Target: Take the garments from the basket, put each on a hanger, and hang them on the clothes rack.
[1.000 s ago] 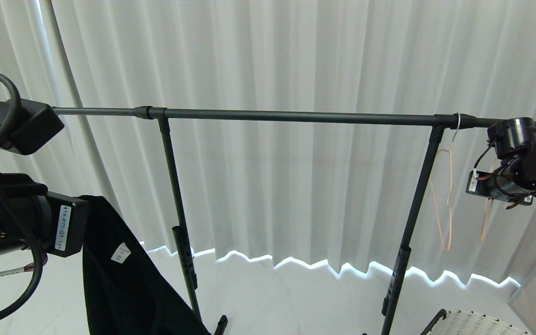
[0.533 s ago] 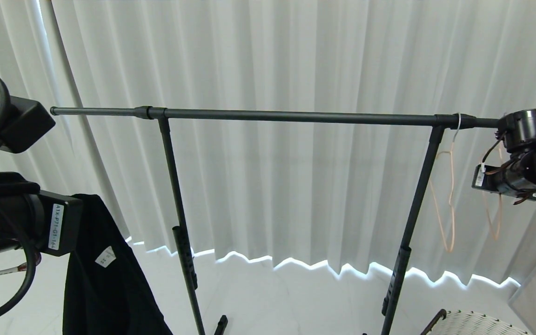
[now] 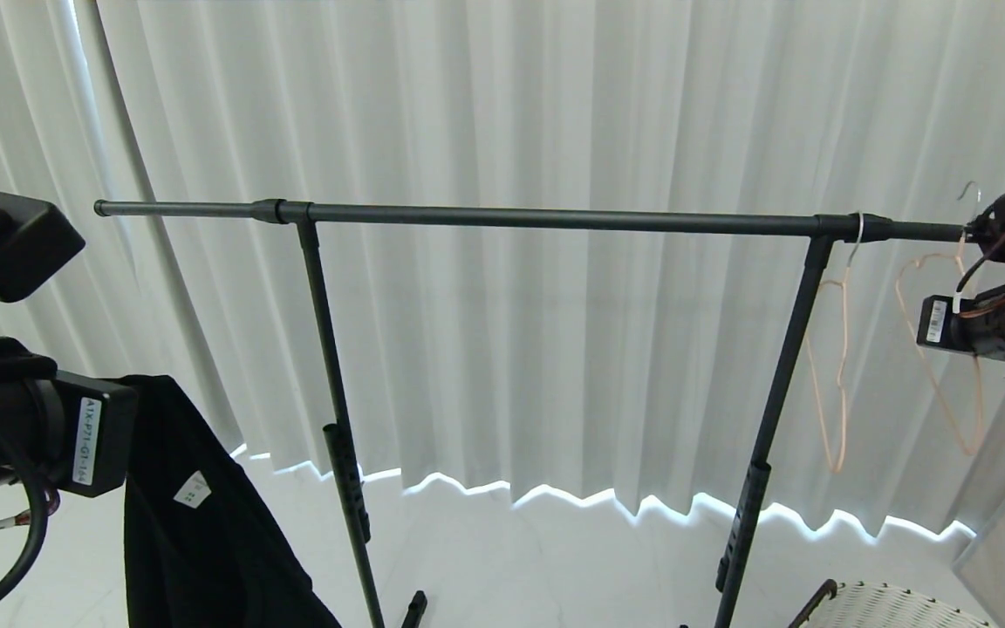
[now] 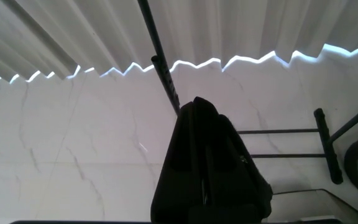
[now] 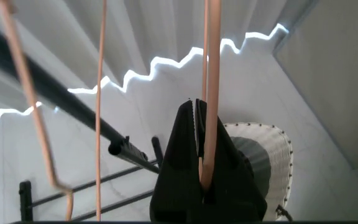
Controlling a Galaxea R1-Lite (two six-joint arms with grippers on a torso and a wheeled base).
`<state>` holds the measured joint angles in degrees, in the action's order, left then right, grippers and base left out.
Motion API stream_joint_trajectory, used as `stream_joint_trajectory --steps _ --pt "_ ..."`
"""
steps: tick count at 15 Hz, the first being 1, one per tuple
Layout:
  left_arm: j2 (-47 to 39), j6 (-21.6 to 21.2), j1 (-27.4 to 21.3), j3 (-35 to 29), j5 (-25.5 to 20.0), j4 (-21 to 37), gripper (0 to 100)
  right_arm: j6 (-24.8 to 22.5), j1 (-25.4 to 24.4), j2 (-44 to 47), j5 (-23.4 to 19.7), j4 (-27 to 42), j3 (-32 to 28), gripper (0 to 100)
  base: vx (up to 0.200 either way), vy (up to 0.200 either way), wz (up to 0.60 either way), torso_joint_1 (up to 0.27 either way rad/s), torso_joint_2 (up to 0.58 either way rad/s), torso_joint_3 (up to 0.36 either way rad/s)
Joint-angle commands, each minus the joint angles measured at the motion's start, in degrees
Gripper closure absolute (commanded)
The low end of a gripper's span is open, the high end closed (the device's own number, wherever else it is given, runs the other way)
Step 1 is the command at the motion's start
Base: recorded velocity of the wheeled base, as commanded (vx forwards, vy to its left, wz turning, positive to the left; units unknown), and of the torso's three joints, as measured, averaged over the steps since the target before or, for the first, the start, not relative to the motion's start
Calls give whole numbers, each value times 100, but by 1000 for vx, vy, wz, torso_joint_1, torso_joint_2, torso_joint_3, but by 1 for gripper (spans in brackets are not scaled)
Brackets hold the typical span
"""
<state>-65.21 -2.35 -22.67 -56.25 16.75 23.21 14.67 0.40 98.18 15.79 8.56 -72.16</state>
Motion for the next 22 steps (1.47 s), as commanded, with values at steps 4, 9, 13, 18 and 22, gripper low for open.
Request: stream_joint_trajectory --steps 4,9,13,18,22 --pt "61 -20 0 35 13 -1 100 -983 408 -897 -656 -126 527 100 0 0 0 0 0 0" --pt "87 -20 0 70 13 -1 100 -1176 417 -1557 -796 -117 1019 100 -160 0 0 4 3 1" --pt "87 -20 0 70 13 -1 100 -1326 390 -2102 -814 -117 1555 100 -200 0 0 -6 2 1" --pt "96 -20 0 114 13 -1 100 -1440 267 -2743 -1078 -100 1925 100 -120 0 0 0 2 3" --pt "87 -28 0 140 13 -1 100 -1449 -40 -3270 -1948 -65 1933 100 0 0 0 0 0 0"
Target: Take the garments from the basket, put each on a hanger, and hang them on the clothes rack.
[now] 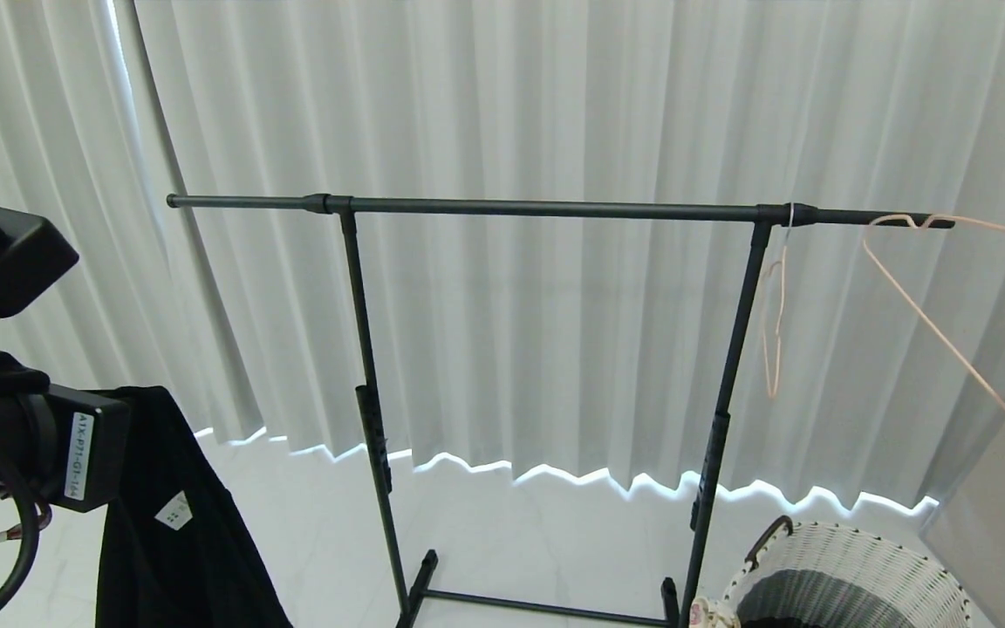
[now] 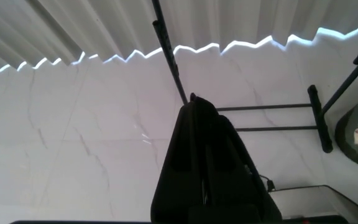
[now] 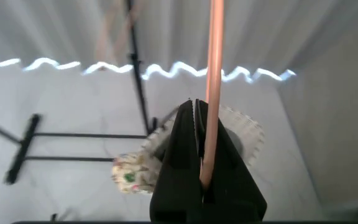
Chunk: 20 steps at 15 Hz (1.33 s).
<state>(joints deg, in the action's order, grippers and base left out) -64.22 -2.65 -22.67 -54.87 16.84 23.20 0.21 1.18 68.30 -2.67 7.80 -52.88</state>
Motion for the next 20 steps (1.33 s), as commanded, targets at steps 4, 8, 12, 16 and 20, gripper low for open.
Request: stream_joint_trajectory --steps 4,8,12,16,20 --pt "-12 -17 0 -6 4 0 100 -3 -892 -634 -823 195 50 100 0 200 0 0 -1 1" --pt "-38 -17 -9 -15 4 0 100 -3 -2034 -617 -849 371 164 100 0 200 0 5 4 2" --pt "-73 -8 -70 20 4 0 100 32 -2966 -608 -1192 362 516 100 0 100 0 2 2 2" --pt "-759 27 -343 -120 435 -8 100 41 -3520 -520 -1711 239 815 100 0 0 0 0 0 0" --pt "-1989 818 -457 -868 1173 -298 100 278 -4267 -432 -2282 195 788 100 0 0 0 0 0 0"
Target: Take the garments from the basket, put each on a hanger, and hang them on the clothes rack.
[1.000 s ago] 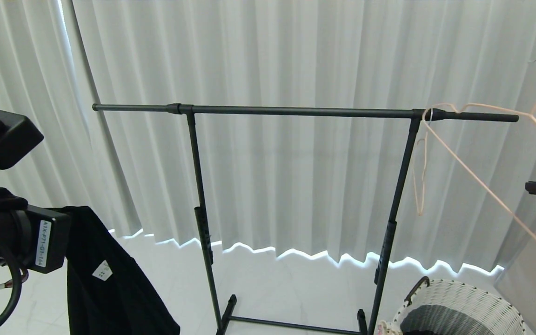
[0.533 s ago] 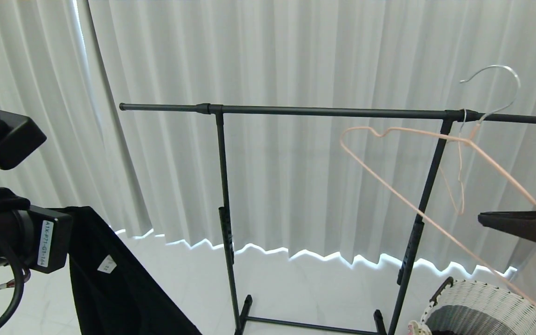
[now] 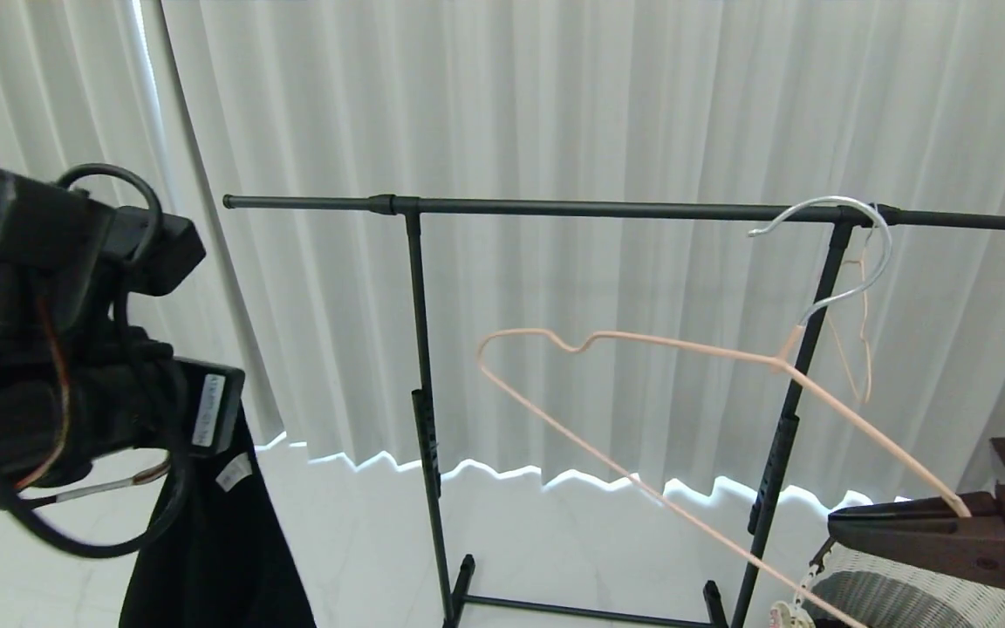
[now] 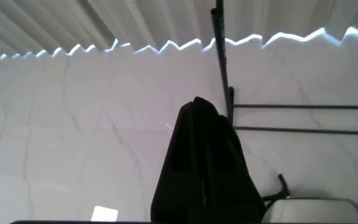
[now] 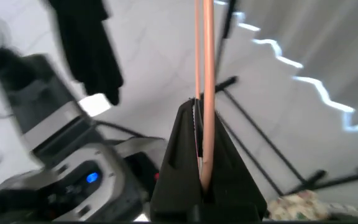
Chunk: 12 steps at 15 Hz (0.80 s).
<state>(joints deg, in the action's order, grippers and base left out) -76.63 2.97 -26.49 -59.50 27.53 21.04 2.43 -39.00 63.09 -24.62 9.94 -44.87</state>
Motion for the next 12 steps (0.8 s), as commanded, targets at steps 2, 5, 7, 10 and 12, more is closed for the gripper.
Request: stream_joint_trajectory --steps 2,5,7,10,12 --pt "-933 309 -163 -686 -125 -83 100 355 -556 178 -148 -194 -30 100 0 0 0 0 0 0" --pt "-959 335 -295 -976 -599 -83 100 715 -767 380 -165 -607 -48 100 0 0 0 0 0 0" --pt "-968 353 -339 -1107 -740 -118 100 768 -802 459 -271 -642 -48 100 0 0 0 0 0 0" --pt "-1003 406 -348 -1169 -749 -337 100 768 -802 573 -306 -651 -65 100 0 0 0 0 0 0" --pt "-985 406 -462 -1169 -775 -346 100 768 -802 687 -324 -686 -127 100 0 0 0 0 0 0"
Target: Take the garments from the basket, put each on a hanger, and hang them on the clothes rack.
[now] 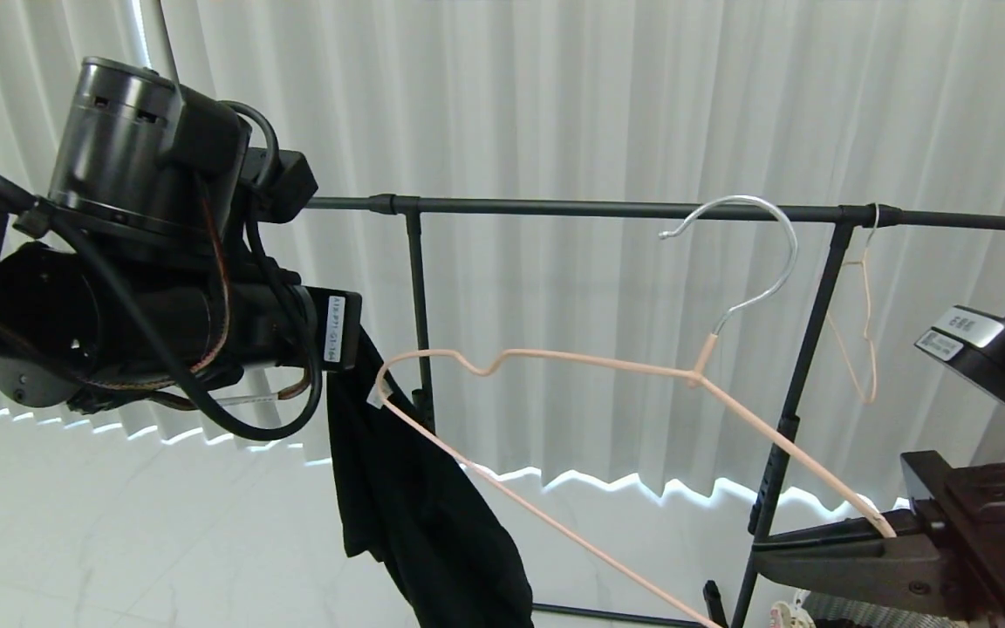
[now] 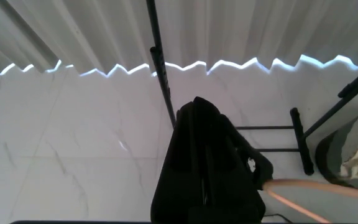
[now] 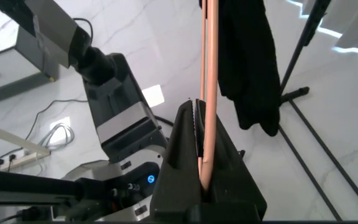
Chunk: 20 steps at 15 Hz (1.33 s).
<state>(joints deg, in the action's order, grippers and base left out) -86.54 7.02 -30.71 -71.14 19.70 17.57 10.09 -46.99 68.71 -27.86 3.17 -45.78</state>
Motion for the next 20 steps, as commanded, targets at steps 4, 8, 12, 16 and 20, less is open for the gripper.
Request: stream_joint_trajectory --steps 4,8,12,16,20 --pt "-21 1 -260 -5 8 1 100 1 -99 556 -53 -493 -125 100 0 0 0 0 0 0" --pt "14 1 -269 -5 16 1 100 28 -99 732 -45 -510 -221 100 0 0 0 0 0 0" --pt "50 10 -269 -5 43 1 100 212 -82 943 -9 -633 -256 100 0 0 0 0 0 0" --pt "-21 80 -269 -5 157 -245 100 441 -64 1163 149 -853 -344 100 0 0 0 0 0 0" --pt "-56 212 -269 4 456 -263 100 485 59 1198 404 -862 -379 100 0 0 0 0 0 0"
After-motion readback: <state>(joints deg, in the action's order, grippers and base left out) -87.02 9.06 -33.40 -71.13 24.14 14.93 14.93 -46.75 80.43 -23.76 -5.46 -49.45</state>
